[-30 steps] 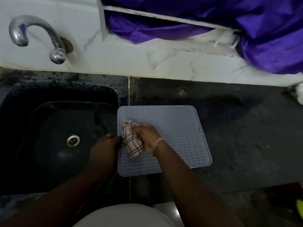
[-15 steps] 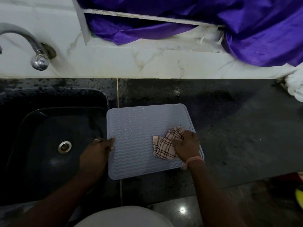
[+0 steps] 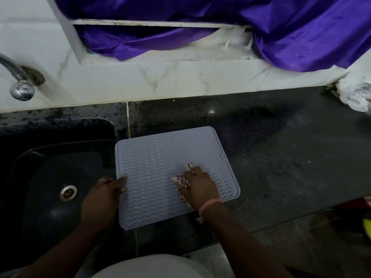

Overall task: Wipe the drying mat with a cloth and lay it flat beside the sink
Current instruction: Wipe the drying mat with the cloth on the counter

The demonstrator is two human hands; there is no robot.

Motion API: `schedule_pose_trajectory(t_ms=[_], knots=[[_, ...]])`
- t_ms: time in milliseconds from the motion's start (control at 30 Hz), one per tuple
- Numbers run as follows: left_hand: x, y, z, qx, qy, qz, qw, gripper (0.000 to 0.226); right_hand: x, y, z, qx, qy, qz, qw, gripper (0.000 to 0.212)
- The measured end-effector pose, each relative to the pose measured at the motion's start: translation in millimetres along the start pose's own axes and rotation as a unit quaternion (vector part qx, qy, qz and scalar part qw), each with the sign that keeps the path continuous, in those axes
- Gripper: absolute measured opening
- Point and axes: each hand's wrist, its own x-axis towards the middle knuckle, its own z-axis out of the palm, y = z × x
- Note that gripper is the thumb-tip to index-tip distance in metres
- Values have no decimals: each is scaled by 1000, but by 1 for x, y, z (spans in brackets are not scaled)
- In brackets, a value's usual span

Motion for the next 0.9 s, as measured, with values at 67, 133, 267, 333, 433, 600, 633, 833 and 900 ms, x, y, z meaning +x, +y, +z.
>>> schedule_pose_trajectory(t_ms=[67, 133, 267, 333, 433, 600, 633, 833, 900], knots=[[0, -2, 0, 0, 7, 10, 1000, 26, -6, 5, -8, 85, 42, 60, 994, 32], [-1, 0, 0, 2, 20, 9, 1000, 24, -5, 23, -26, 157, 73, 162, 972, 45], [-2, 8, 2, -69, 21, -23, 997, 19, 10, 67, -57, 81, 134, 306, 939, 32], [-3, 5, 6, -69, 13, 0, 998, 20, 18, 73, -61, 15, 150, 313, 938, 25], [-10, -1, 10, 7, 18, 27, 999, 27, 26, 70, -56, -19, 136, 307, 942, 24], [-9, 5, 0, 12, 2, 9, 1000, 24, 31, 62, -48, -62, 104, 287, 950, 26], [-7, 6, -2, 7, 3, 9, 1000, 24, 32, 61, -50, -63, 94, 283, 952, 26], [-6, 6, -4, -6, 6, 11, 1000, 23, 45, 38, -50, -38, 43, 266, 962, 24], [-5, 5, -3, -7, 7, 9, 1000, 21, 50, 32, -46, -4, 43, 277, 960, 26]])
